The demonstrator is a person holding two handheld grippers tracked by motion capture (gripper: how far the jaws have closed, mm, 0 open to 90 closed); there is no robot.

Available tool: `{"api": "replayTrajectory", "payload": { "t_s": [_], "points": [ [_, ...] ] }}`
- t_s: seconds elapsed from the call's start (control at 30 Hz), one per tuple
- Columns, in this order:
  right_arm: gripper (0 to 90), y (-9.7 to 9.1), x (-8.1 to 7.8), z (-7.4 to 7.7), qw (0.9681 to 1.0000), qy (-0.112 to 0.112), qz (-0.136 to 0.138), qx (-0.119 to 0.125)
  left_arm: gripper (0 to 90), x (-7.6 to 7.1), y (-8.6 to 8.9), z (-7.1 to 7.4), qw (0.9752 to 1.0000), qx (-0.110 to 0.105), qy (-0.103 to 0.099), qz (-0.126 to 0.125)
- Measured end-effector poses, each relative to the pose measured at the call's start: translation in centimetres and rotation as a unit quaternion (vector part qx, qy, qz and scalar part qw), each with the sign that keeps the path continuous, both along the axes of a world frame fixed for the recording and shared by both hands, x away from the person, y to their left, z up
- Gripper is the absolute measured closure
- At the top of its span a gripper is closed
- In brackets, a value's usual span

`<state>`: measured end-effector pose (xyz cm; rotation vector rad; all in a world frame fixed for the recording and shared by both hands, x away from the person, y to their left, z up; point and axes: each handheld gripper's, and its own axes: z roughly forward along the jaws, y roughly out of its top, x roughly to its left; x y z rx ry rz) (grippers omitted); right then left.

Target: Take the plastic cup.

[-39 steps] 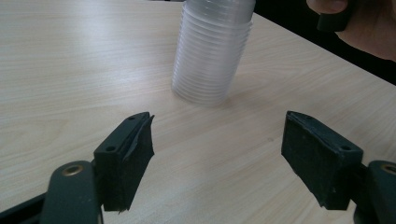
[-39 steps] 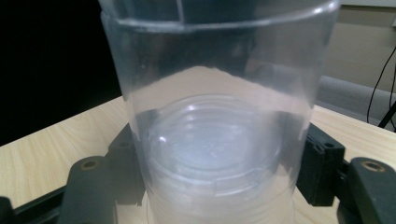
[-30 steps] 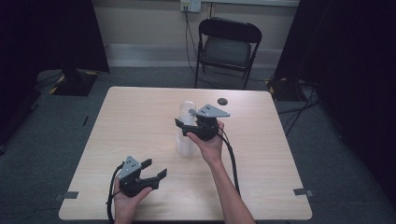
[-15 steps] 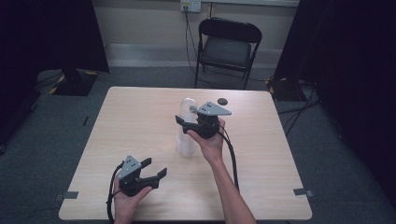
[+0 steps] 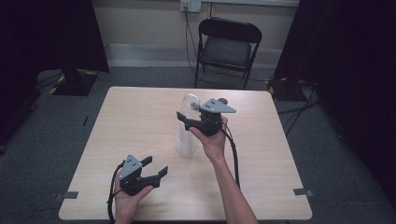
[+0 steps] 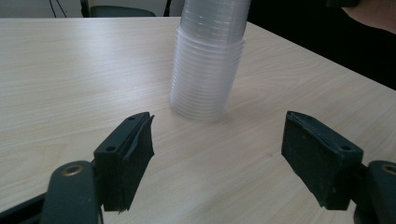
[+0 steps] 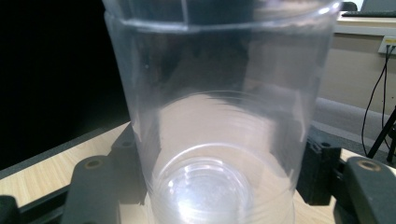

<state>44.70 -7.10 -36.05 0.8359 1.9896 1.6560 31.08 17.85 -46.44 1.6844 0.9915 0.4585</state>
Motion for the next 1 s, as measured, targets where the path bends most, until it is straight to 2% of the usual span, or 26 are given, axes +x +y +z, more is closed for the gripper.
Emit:
{"api": "replayTrajectory", "payload": {
  "t_s": [0.27, 0.63, 0.73, 0.8, 1.0],
  "points": [
    [33.9, -0.3, 0.0, 0.8, 0.9999, 0.003, 0.002, 0.012, 24.9, -0.1, -0.4, 0.2, 0.9999, 0.000, -0.011, -0.005],
    [34.6, -0.7, -0.1, 1.9, 0.9996, 0.003, -0.001, 0.029, 24.9, 0.2, -0.3, -0.1, 0.9999, -0.005, 0.014, -0.008],
    [34.7, -0.9, -0.2, 2.1, 0.9992, 0.001, 0.001, 0.041, 25.2, 0.2, -0.3, -0.1, 0.9998, -0.007, 0.015, -0.013],
    [34.8, -1.1, -0.4, 2.3, 0.9987, 0.001, 0.004, 0.050, 25.3, 0.1, -0.4, -0.1, 0.9998, -0.008, 0.014, -0.006],
    [35.0, -1.6, -1.1, 2.9, 0.9981, -0.013, -0.001, 0.060, 26.1, 0.1, -0.3, -0.1, 0.9999, -0.005, 0.009, 0.002]
  ]
}}
